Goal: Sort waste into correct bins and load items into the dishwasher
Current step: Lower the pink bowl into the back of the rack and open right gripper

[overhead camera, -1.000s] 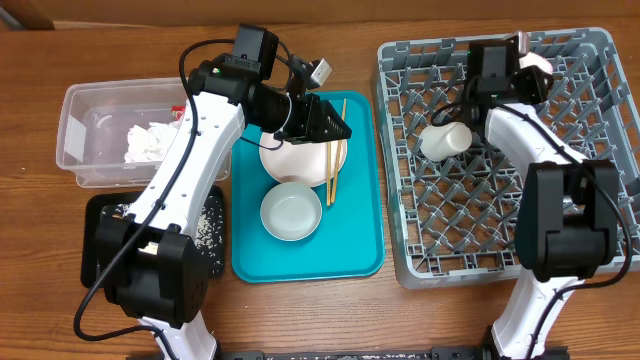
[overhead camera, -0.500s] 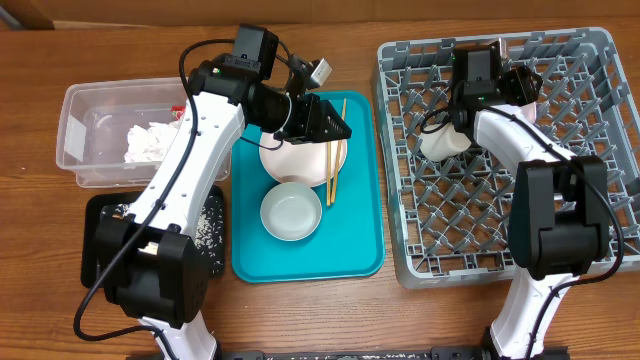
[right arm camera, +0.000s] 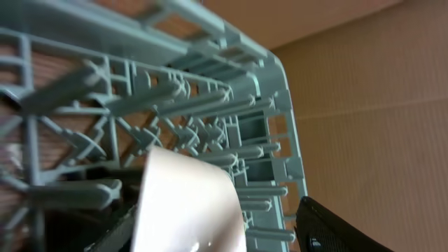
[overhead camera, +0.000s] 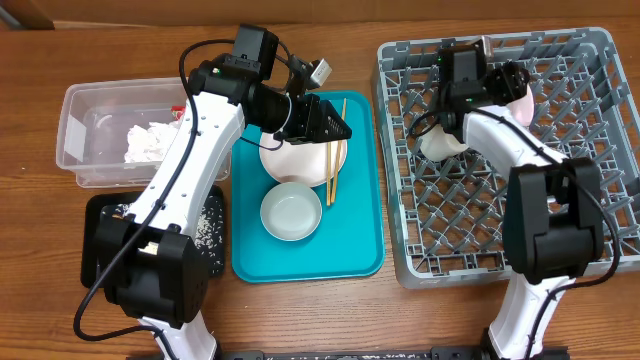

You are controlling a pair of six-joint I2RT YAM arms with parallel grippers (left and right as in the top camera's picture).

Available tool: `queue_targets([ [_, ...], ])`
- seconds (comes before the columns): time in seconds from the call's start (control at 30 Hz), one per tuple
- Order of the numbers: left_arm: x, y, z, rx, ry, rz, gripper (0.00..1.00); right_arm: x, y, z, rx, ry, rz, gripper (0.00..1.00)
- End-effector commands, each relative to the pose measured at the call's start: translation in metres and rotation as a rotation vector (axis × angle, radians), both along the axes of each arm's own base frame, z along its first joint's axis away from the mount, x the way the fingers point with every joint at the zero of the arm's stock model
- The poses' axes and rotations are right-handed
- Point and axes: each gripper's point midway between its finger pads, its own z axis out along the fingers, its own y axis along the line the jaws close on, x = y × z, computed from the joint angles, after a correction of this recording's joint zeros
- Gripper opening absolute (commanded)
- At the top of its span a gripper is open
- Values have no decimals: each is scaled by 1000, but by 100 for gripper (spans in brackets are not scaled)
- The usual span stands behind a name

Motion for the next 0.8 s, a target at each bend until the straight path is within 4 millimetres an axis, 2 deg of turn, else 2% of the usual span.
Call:
queue_targets([
  [0.0, 0, 1, 14, -7, -46, -6, 45, -1, 1, 43, 46, -120, 2, 69],
  [0.1, 0, 1, 14, -7, -46, -6, 45, -1, 3, 56, 100, -192, -6, 70],
  [0.17, 0, 1, 14, -5, -47, -5, 45, 0, 7, 57, 146, -211, 7, 70],
  [0.3, -1, 2, 13, -2, -40, -5, 46, 3, 33, 54, 368, -230, 105, 70],
  [0.4, -1, 2, 13, -2, -40, -5, 46, 5, 42, 55, 534, -274, 125, 70],
  [0.63, -3, 3, 12, 8, -30, -2, 48, 4, 30, 43, 895, -326, 72, 70],
  [0.77, -2, 6, 8, 30, -28, 6, 49, 1, 25, 36, 1082, -299, 87, 65],
])
